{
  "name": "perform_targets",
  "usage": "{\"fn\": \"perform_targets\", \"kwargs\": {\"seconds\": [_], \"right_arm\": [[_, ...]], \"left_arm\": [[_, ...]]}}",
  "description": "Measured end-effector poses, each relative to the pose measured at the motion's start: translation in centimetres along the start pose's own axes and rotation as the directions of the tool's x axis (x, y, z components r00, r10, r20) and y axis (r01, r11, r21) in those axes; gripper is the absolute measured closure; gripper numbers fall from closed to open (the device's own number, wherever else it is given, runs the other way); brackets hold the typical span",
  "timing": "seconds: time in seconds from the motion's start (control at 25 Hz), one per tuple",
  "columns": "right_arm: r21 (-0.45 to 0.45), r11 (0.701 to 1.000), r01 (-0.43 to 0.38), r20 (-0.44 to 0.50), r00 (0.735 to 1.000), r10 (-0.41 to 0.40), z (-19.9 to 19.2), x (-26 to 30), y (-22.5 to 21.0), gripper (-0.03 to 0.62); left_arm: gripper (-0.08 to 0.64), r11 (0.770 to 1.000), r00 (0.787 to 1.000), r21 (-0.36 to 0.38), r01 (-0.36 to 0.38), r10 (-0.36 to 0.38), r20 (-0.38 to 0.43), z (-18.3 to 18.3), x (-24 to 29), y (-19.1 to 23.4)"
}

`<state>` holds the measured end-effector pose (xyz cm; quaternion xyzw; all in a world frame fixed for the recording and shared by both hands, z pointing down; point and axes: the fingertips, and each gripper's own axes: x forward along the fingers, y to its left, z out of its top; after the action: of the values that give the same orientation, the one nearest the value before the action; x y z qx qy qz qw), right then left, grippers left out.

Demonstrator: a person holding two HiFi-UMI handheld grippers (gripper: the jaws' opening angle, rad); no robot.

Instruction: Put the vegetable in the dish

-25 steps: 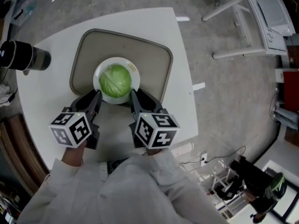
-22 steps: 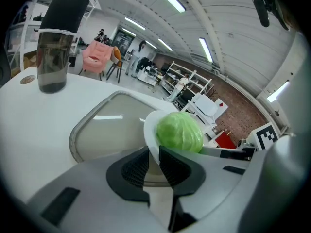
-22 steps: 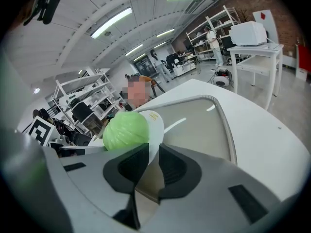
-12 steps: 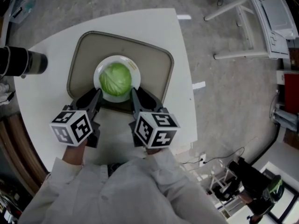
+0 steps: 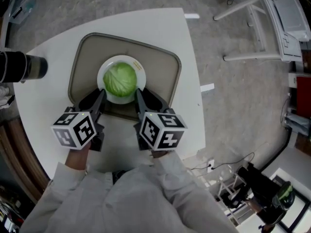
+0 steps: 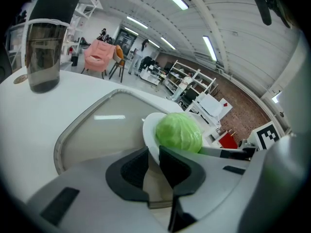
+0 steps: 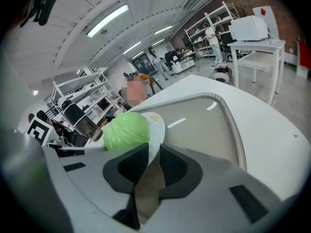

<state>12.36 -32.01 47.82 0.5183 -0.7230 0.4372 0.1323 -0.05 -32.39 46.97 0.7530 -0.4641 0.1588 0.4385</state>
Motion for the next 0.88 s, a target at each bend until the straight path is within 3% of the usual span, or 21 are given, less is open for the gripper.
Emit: {"fn": "perform_targets", "kwargs": {"seconds": [0.6, 0.88], "right_arm": [[0.001, 1.000, 0.016, -0.026, 1.000, -0.016, 0.0, 1.0, -0.2, 0.517], [-0.006, 0.998, 0.056, -0.064, 0.996, -0.056, -0.4, 1.3, -0.4, 0.517]], "left_arm": [[0.499, 1.000, 1.000, -0.019, -0.015, 0.015, -0.015, 0.2, 0.7, 0.5], [0.499, 0.997, 0.996, 0.000, -0.076, 0.076, -0.039, -0.3, 0.8, 0.9]]}}
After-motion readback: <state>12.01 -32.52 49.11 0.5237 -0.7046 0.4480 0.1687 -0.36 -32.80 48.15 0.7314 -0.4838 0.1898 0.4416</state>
